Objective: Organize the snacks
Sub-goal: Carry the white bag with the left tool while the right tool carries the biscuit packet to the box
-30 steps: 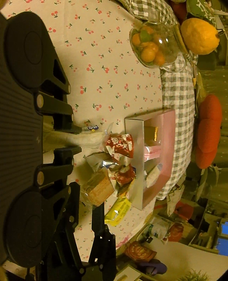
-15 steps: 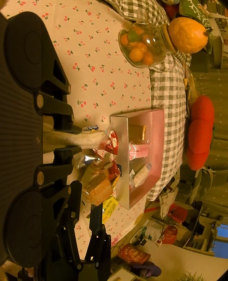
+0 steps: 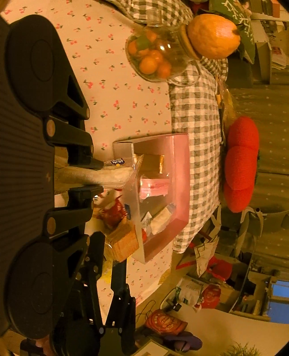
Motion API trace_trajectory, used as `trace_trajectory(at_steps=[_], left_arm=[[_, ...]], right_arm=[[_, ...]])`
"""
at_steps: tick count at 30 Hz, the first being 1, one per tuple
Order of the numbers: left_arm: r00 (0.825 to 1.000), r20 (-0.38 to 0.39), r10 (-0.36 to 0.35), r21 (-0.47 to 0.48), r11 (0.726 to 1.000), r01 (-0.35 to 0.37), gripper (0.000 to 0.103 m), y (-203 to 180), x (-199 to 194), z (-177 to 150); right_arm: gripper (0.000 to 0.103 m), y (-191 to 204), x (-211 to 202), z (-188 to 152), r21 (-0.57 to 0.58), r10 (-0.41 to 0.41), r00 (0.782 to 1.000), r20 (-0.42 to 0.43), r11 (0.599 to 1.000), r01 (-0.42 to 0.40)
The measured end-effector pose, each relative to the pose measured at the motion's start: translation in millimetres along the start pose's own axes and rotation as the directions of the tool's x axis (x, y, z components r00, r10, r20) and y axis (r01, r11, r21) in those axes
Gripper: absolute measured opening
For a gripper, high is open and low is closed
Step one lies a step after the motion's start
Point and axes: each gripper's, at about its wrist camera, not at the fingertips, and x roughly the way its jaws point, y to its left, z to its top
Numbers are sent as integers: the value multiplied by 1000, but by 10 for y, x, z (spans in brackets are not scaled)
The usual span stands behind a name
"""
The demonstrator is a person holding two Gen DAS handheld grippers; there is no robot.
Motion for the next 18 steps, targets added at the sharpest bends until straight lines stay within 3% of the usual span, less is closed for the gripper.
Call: trace_trajectory(at_steps=[18], left_arm=[[999, 26, 20, -18, 1000, -20, 14, 3, 522, 682]], right_arm=[[47, -591, 464, 399, 85, -77, 997, -4, 993, 77]])
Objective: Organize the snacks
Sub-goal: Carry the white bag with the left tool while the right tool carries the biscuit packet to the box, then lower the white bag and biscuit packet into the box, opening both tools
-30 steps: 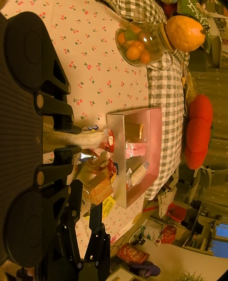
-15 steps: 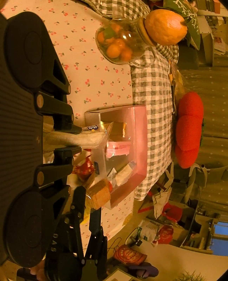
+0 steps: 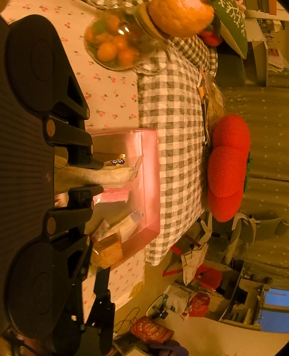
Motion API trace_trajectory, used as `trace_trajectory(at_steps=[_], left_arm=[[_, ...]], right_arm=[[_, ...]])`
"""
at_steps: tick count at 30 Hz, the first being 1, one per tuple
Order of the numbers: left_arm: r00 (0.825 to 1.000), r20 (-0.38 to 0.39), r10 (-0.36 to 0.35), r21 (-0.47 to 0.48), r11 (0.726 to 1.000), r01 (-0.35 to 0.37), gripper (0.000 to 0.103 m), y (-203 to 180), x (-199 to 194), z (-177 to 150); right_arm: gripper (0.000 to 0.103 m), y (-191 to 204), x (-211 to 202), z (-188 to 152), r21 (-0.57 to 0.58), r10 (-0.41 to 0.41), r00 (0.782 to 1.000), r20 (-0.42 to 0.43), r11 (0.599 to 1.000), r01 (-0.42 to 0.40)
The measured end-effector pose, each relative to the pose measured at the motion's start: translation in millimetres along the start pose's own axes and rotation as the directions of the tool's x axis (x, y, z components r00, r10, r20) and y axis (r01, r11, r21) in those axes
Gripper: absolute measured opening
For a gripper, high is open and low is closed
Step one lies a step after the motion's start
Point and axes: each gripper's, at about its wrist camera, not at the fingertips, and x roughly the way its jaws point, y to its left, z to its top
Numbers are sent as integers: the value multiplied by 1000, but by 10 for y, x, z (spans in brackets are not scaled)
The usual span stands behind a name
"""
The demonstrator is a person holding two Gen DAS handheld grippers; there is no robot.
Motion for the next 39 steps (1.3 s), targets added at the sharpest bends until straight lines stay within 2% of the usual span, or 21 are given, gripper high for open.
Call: trace_trajectory(at_steps=[6, 14, 34, 37, 38, 39], left_arm=[[999, -27, 22, -1, 1000, -22, 14, 1, 337, 200], [997, -48, 55, 17, 998, -55, 14, 1, 630, 311], [986, -81, 143, 15, 990, -142, 15, 67, 817, 316], [984, -74, 161, 22, 987, -160, 20, 72, 790, 309], [985, -73, 159, 26, 987, -157, 23, 67, 787, 308], [985, -72, 157, 29, 987, -156, 26, 68, 777, 306]], right_arm=[[47, -52, 269, 71, -4, -21, 999, -25, 1000, 21], [47, -123, 477, 107, -11, -31, 998, -52, 999, 30], [48, -223, 719, 100, 2, -57, 991, -125, 998, 58], [49, -238, 716, 117, 14, -56, 990, -128, 998, 59], [54, -240, 716, 125, 16, -57, 989, -138, 998, 60], [63, -239, 712, 132, 15, -59, 988, -145, 998, 62]])
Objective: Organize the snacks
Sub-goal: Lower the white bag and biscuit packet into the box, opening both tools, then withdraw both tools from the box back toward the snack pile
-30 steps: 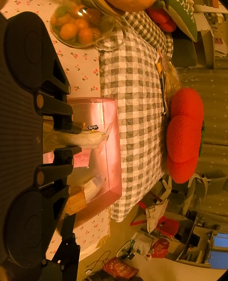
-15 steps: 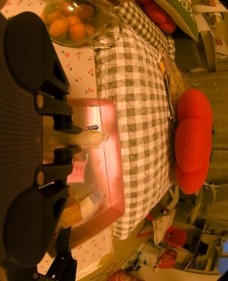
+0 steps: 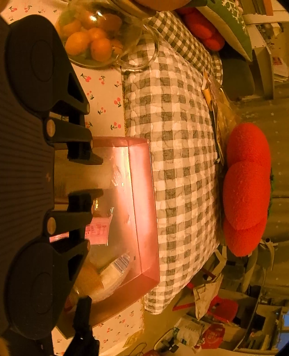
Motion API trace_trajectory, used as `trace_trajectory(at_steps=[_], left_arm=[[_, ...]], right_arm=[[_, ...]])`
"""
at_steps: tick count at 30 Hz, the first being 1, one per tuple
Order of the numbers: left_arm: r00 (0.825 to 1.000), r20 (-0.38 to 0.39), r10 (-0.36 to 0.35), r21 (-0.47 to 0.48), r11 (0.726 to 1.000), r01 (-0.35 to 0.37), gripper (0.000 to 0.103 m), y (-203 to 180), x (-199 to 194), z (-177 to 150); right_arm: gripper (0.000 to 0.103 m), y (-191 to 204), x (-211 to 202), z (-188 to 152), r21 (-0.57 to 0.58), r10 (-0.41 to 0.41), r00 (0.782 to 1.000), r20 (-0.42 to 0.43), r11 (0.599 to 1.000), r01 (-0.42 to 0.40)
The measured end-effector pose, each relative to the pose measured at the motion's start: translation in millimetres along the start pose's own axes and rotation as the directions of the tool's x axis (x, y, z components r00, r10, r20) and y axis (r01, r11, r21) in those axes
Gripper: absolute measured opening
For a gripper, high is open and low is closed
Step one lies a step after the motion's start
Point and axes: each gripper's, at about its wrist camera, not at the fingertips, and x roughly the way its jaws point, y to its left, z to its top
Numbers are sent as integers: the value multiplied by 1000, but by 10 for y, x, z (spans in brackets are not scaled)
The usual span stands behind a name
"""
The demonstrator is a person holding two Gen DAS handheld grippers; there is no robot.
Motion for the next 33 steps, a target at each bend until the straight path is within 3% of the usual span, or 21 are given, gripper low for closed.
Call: trace_trajectory(at_steps=[2, 15, 25, 33], left_arm=[[1000, 3, 5, 4, 1000, -5, 29, 4, -21, -7], [999, -5, -53, 3, 999, 53, 72, -26, -244, -51], [998, 15, -63, 21, 998, 63, 89, -47, -510, -150], [998, 32, -54, 8, 999, 54, 92, 33, -765, -312]], right_arm=[[73, 11, -25, 4, -9, -8, 1000, 0, 1000, 8], [82, 62, -375, -4, -41, -36, 998, 42, 998, 38], [85, 63, -759, -114, -34, -30, 997, 74, 999, 33], [86, 51, -1018, -282, -3, -16, 998, 58, 1000, 16]])
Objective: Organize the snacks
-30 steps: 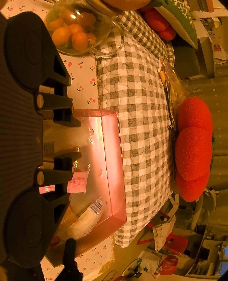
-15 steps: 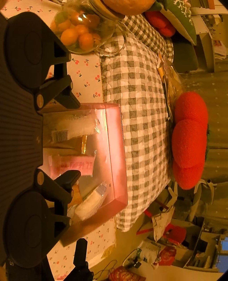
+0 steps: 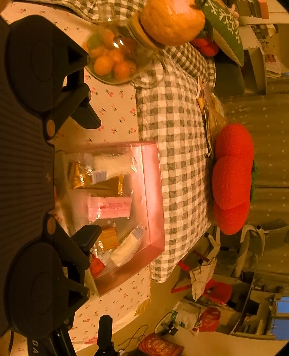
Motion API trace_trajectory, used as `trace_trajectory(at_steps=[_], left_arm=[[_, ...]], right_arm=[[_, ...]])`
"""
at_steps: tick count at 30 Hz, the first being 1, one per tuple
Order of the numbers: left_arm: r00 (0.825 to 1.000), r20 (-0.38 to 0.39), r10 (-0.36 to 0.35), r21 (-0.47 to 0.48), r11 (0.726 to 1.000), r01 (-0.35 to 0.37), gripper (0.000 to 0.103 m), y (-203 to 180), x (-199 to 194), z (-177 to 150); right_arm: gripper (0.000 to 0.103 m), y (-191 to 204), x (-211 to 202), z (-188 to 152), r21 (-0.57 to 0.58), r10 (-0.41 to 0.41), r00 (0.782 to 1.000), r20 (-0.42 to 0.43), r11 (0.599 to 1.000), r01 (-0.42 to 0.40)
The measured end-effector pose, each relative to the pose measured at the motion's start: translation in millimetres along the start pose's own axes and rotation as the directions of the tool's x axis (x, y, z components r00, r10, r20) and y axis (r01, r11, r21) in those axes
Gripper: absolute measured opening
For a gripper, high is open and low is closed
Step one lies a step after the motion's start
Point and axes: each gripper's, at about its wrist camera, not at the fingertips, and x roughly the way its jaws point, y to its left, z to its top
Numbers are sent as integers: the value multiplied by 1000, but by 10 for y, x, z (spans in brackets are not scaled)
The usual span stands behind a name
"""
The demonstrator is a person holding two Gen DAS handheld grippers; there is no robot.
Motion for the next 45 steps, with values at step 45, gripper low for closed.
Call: trace_trajectory(at_steps=[45], left_arm=[[988, -105, -112, -235, 968, 84, 77, 32, -92, -1001]], right_arm=[[92, -112, -110, -650, 14, -102, 990, -96, 995, 104]])
